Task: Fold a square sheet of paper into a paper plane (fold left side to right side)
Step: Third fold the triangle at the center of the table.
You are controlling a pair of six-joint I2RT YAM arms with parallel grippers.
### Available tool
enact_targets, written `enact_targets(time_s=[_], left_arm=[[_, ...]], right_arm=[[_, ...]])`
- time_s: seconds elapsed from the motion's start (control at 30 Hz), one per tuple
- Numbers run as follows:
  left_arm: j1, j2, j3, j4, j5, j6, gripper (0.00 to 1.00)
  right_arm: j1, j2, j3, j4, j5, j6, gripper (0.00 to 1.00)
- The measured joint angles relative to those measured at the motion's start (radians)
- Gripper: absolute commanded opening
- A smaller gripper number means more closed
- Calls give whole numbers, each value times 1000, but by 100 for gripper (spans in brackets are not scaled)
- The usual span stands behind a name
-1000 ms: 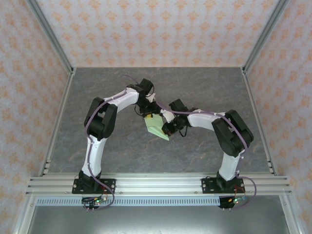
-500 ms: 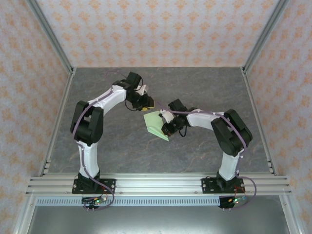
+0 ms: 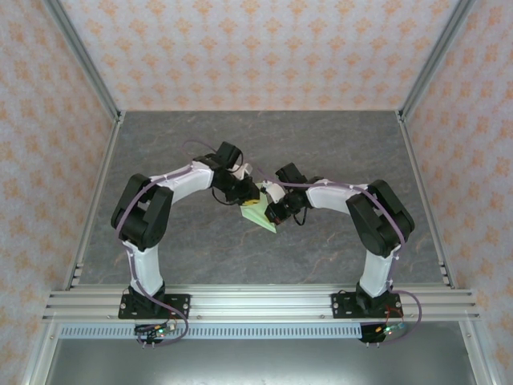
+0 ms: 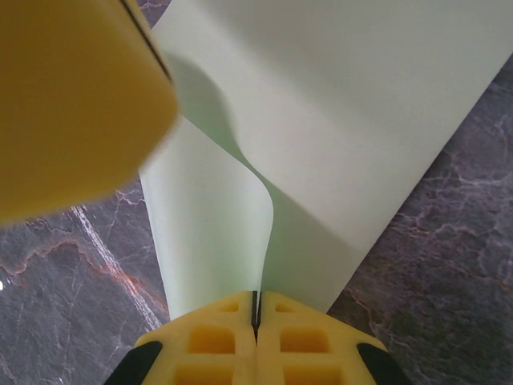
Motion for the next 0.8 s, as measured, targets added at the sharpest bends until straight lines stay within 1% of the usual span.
enact_targets(time_s=[0.3,0.7,0.77,0.8], left_arm=[[-13,66,0,10,-16,-8,15],[-14,68,-57,10,-21,-8,16],[-14,67,-68,13,-21,-8,16],[-14,67,-71,18,-20,-8,16]], right_arm=[[2,2,5,-7,-1,0,4],[2,4,7,-10,-2,0,4],[2,4,7,-10,-2,0,5],[3,4,8,-10,-2,0,8]])
